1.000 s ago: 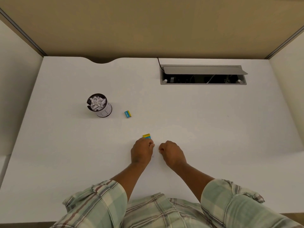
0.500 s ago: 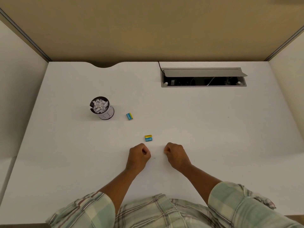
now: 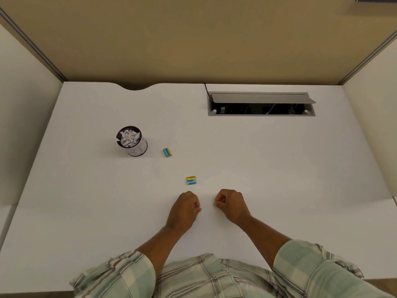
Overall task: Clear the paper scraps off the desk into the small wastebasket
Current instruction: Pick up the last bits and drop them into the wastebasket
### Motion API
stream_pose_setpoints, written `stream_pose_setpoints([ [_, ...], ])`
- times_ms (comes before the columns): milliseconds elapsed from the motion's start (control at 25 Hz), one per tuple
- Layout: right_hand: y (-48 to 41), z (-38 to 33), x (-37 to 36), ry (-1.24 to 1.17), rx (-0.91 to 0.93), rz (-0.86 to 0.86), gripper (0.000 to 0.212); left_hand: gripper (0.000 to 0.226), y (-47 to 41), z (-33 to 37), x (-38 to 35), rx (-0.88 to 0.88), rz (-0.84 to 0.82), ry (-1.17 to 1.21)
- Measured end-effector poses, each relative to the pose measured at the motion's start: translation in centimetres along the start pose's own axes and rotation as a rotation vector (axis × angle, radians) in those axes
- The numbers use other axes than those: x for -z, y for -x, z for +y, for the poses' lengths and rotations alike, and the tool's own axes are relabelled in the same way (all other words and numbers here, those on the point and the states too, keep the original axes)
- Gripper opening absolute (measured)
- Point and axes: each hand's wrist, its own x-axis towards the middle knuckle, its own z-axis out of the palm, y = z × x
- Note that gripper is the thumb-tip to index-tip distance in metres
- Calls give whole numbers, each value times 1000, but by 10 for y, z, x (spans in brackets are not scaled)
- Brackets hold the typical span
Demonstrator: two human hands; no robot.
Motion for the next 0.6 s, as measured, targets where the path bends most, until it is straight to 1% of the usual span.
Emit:
stream_pose_setpoints([
  [160,2,4,1,-4,-7,2,9,17,-6,9,-6,-28,-4,-120],
  [240,2,4,2,-12,-11,6,8,18,-9,11,-6,-21,-26,-132],
  [360,-2,0,1,-50,-17,24,9,18,-10,10,-1,48,-19,-32],
  [520,-12,-25,-5,-181,-45,37,8,18,-10,2,19,232,98,169],
  [600,-19,-49,-10,-285,-63,29,8,19,-12,-1,38,256,177,222],
])
